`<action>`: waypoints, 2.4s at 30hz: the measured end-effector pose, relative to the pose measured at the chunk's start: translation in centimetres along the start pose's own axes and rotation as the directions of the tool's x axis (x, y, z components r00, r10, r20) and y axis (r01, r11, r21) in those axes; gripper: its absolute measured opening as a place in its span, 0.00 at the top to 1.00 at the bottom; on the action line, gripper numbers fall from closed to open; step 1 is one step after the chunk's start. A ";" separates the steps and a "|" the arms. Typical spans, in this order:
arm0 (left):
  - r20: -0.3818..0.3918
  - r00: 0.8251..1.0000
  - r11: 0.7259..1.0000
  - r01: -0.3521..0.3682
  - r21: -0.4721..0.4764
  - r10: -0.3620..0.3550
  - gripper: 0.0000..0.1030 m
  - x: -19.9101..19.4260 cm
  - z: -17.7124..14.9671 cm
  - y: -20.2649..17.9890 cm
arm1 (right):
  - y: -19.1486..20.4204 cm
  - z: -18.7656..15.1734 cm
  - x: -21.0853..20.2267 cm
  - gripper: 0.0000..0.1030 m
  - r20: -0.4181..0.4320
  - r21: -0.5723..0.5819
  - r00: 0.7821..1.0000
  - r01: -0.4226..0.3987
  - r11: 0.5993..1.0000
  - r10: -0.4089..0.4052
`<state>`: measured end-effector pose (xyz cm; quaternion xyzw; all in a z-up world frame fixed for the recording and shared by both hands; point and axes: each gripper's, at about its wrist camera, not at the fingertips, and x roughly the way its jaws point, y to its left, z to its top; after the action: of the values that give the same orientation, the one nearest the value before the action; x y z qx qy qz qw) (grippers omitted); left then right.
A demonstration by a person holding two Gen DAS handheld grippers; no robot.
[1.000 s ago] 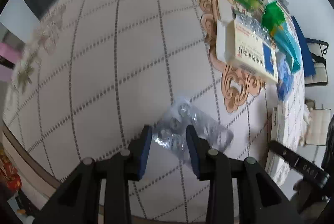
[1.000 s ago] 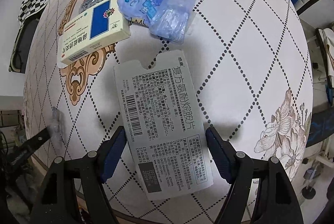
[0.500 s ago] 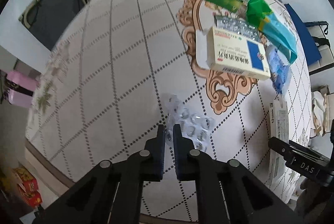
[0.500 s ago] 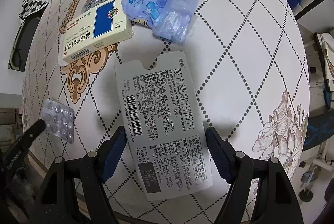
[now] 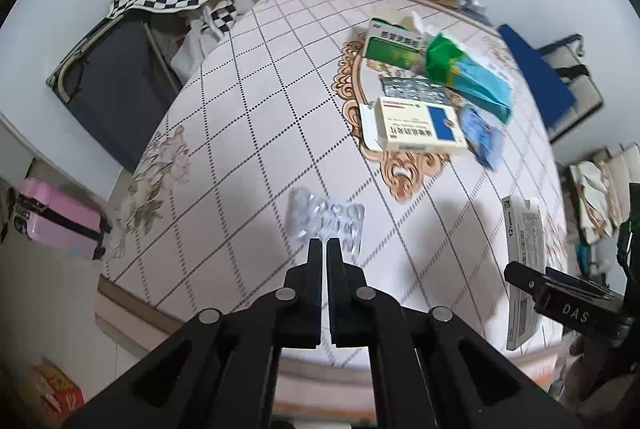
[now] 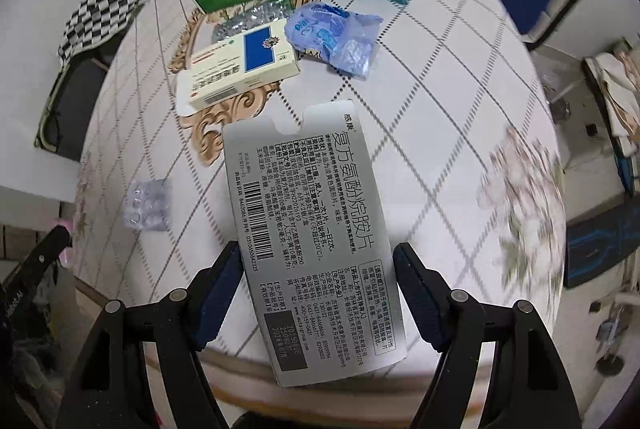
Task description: Collect trash
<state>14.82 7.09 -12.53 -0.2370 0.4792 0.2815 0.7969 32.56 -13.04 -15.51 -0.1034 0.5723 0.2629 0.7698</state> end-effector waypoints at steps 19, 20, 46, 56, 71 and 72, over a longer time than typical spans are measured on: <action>-0.249 0.939 0.970 0.220 -0.101 -0.239 0.76 11.2 -2.4 6.9 | -0.9 -4.5 3.0 0.25 -0.032 0.172 0.991 0.135 0.976 -0.132; -0.251 0.930 0.962 0.245 -0.119 -0.268 0.64 11.2 -2.3 6.8 | -1.1 -4.1 3.3 0.25 -0.034 0.178 0.992 0.128 0.976 -0.124; -0.251 0.968 0.991 0.055 0.124 -0.023 0.84 14.3 3.8 -3.4 | -6.1 2.6 6.3 0.25 -0.050 0.210 0.998 0.058 0.976 -0.048; -0.175 0.984 0.986 0.039 0.159 -0.011 0.95 10.2 1.3 -3.5 | -5.3 1.9 4.4 0.25 0.005 0.191 0.998 0.058 0.980 -0.060; -0.109 0.973 0.970 0.214 0.114 -0.202 0.95 4.7 -0.1 -0.3 | -3.0 -5.3 -0.2 0.25 0.067 0.195 0.998 -0.012 0.981 -0.002; -0.128 0.969 0.970 0.224 0.092 -0.211 0.94 5.6 -0.1 0.2 | -3.1 -5.5 0.0 0.25 0.060 0.207 0.998 -0.007 0.978 -0.005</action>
<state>16.76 8.40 -17.59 -0.2619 0.5104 0.1523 0.8048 29.68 -18.18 -17.75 -0.0144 0.5730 0.2054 0.7933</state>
